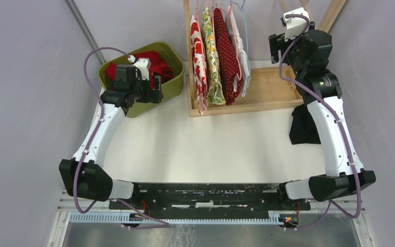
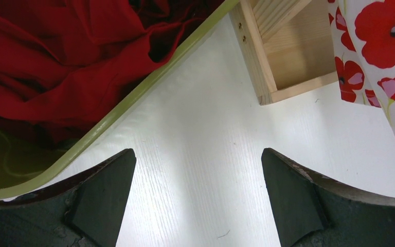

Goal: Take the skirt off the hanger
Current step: Pick up the hanger from the clothesline.

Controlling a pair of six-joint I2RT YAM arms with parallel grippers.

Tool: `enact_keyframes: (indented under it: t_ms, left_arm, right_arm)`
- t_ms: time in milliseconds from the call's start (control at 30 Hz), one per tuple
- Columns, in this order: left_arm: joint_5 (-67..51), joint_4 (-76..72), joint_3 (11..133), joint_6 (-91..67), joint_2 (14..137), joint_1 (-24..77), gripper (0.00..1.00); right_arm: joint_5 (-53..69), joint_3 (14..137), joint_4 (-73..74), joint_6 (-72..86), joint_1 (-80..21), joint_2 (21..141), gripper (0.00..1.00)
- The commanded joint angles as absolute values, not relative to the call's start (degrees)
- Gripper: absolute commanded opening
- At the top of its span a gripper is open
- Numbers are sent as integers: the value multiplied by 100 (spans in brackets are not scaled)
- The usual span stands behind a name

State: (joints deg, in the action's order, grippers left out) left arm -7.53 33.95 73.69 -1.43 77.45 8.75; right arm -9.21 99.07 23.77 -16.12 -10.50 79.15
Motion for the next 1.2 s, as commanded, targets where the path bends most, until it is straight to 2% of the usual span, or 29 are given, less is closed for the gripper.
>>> enact_keyframes:
  t_ms: [0,133,167,233,267,367,500,633,800,900,1033,1167]
  left_arm:
    - [-755,3624,7900,92,7861,890,99]
    - [-582,3647,7915,90,7825,892,99]
    - [-543,3652,7902,88,7808,893,99]
    - [-554,3665,7882,74,7771,888,99]
    - [-597,3698,7889,54,7762,888,99]
    - [-742,3718,7874,-2,7717,890,99]
    - [-749,3583,7735,-230,7604,892,99]
    - [-518,3763,7960,-407,7698,893,99]
    - [-408,3735,7928,-476,7699,896,99]
    - [-500,3669,7905,-576,7736,881,99]
    - [-581,3644,8160,-729,7858,879,99]
    - [-395,3654,8362,-1011,7868,879,99]
  right_arm:
    - [-74,10086,3139,-489,-1090,7886,80]
    - [-91,10642,4039,185,-1098,8322,71]
    - [-92,11033,4376,270,-1099,8471,64]
    - [-130,11325,4765,617,-1098,8615,43]
    - [-193,11572,5003,776,-1098,8702,39]
    - [-190,12523,6003,1169,-1099,9163,42]
    - [51,13551,6976,1478,-1099,9620,53]
    - [289,14408,7532,1584,-1113,9983,56]
    - [411,14013,7180,1422,-1223,9729,66]
    - [373,13627,6634,1289,-1247,9589,61]
    - [415,13966,6420,1117,-1260,9909,45]
    - [313,14443,6358,996,-1256,10225,45]
